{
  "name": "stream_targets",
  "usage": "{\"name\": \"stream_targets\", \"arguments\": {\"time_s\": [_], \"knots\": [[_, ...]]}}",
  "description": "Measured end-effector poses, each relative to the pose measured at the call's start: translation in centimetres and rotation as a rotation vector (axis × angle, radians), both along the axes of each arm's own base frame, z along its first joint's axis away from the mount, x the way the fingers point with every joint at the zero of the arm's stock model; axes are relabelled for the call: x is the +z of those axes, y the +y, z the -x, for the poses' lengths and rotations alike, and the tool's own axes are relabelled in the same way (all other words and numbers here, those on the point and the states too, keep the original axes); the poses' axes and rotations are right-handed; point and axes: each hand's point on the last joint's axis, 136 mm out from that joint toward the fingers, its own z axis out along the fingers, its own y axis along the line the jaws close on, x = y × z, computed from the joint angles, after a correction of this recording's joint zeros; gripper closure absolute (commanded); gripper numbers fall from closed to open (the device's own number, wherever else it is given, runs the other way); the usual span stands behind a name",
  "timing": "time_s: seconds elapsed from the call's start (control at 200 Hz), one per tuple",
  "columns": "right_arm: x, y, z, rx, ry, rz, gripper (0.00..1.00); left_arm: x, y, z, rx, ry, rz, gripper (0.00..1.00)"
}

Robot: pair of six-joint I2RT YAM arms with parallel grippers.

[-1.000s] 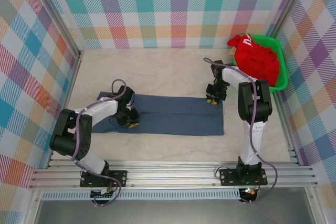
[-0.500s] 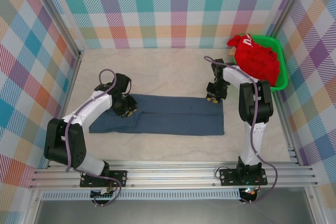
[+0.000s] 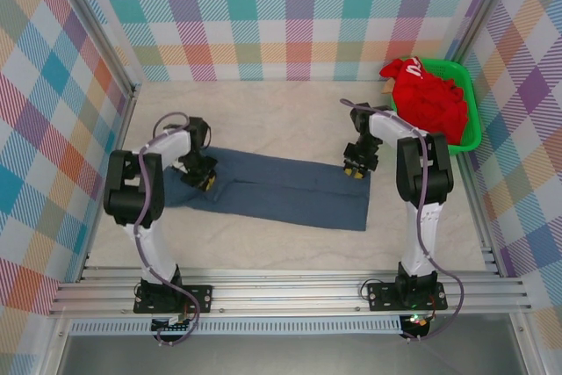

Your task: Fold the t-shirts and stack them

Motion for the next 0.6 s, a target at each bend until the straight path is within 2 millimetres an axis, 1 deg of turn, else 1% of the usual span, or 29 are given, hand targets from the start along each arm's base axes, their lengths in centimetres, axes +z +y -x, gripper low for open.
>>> {"name": "stream_targets", "arguments": {"time_s": [0.05,0.075,0.115,0.13,0.15,0.165,0.175,0.265,0.305,0.355,0.405,0.47,0.525,0.6], "knots": [[0.0,0.6,1.0,-0.002,0.016,-0.003,0.77,0.1,0.3,-2.5,-0.019,-0.023,-0.008,0.84],[0.0,0.9,1.6,-0.002,0.026,-0.006,0.77,0.1,0.3,-4.1,-0.035,-0.041,-0.008,0.84],[-0.1,1.5,2.6,0.0,0.043,-0.009,0.77,0.2,0.1,-6.4,-0.058,-0.07,-0.007,0.84],[-0.1,1.8,3.1,0.001,0.053,-0.014,0.76,0.3,-0.1,-7.6,-0.071,-0.089,-0.004,0.84],[-0.1,2.1,3.6,0.001,0.059,-0.017,0.76,0.3,-0.2,-8.6,-0.081,-0.1,-0.005,0.84],[-0.1,2.4,4.2,0.0,0.069,-0.023,0.76,0.4,-0.4,-9.8,-0.095,-0.121,-0.001,0.84],[-0.1,2.5,4.4,0.0,0.072,-0.024,0.76,0.4,-0.4,-10.3,-0.102,-0.128,-0.002,0.84],[-0.3,4.2,7.9,-0.004,0.132,-0.065,0.76,0.7,-1.9,-16.3,-0.162,-0.231,0.027,0.84],[-0.3,5.2,9.5,-0.004,0.16,-0.087,0.76,0.7,-2.8,-18.5,-0.185,-0.274,0.044,0.84],[-0.4,6.4,11.2,0.0,0.192,-0.113,0.76,0.9,-4.1,-20.6,-0.214,-0.319,0.067,0.84],[-0.4,8.0,13.0,0.016,0.225,-0.139,0.76,1.0,-5.7,-22.0,-0.242,-0.357,0.091,0.84],[-0.5,10.0,15.1,0.041,0.264,-0.166,0.76,1.0,-8.0,-23.2,-0.275,-0.396,0.128,0.84],[-0.5,11.7,16.7,0.063,0.293,-0.185,0.76,1.0,-10.0,-23.7,-0.301,-0.425,0.163,0.85],[-0.4,13.7,18.3,0.087,0.323,-0.205,0.76,1.0,-12.3,-24.0,-0.33,-0.454,0.204,0.85]]}}
